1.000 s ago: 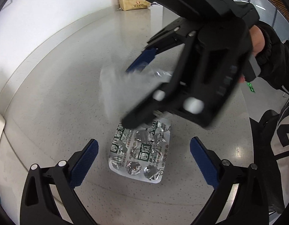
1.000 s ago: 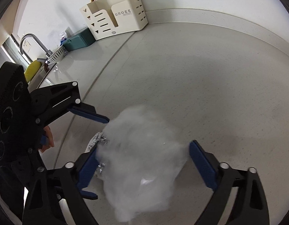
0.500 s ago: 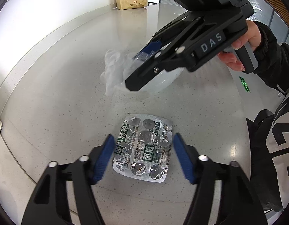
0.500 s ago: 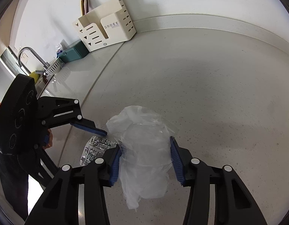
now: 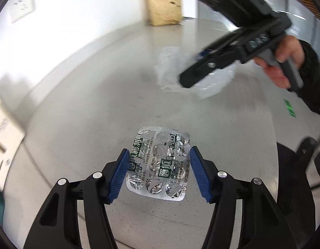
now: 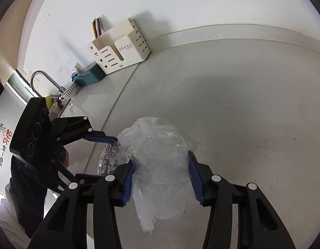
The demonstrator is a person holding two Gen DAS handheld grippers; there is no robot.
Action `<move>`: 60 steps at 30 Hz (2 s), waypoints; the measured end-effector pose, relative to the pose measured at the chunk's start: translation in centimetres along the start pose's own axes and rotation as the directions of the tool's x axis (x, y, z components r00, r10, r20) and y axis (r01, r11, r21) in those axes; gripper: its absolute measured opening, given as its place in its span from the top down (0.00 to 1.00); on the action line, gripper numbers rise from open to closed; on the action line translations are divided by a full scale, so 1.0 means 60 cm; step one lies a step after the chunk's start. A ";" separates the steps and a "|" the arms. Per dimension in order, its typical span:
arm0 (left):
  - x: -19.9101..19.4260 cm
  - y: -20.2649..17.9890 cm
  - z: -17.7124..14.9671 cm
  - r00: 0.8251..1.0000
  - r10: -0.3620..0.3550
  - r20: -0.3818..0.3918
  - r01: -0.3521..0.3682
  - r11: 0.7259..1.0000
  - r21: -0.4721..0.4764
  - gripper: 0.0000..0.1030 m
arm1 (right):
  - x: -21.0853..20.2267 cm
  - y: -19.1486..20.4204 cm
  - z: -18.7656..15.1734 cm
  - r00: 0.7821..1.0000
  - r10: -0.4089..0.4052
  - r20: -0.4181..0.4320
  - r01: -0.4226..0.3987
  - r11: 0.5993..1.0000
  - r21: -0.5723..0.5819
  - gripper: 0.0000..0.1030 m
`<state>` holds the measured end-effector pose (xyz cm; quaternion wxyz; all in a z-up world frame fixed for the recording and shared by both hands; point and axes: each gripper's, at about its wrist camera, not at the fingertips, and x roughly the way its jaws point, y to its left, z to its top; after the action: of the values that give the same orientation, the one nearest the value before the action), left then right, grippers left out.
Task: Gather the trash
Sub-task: 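Lift the blister pack and clear bag and carry them down toward the wastebasket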
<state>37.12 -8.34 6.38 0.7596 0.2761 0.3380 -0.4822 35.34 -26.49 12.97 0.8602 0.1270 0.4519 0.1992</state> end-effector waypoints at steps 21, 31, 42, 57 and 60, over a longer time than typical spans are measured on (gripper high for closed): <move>-0.140 -0.125 -0.036 0.831 0.555 -0.044 -0.431 0.592 -0.681 0.42 | -0.172 0.104 -0.158 0.978 -0.068 0.197 0.091 0.989 -0.113 0.51; -0.175 -0.283 -0.078 0.764 0.644 -0.040 -0.507 0.561 -0.654 0.42 | -0.224 0.142 -0.301 0.978 -0.057 0.201 0.085 0.988 -0.132 0.51; -0.130 -0.411 -0.174 0.769 0.630 -0.110 -0.531 0.532 -0.660 0.42 | -0.209 0.159 -0.468 0.972 -0.152 0.180 0.171 0.981 -0.093 0.51; -0.020 -0.467 -0.380 0.841 0.477 -0.257 -0.511 0.543 -0.666 0.42 | -0.056 0.143 -0.626 0.989 -0.149 -0.013 0.150 0.987 0.061 0.51; 0.025 -0.461 -0.426 0.851 0.418 -0.316 -0.513 0.542 -0.665 0.42 | -0.005 0.116 -0.645 0.986 -0.143 -0.081 0.151 0.983 0.107 0.51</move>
<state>5.86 -0.71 -13.20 0.8833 0.0584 0.4599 -0.0695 1.53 -18.92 -5.68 0.8471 0.1344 0.5015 0.1136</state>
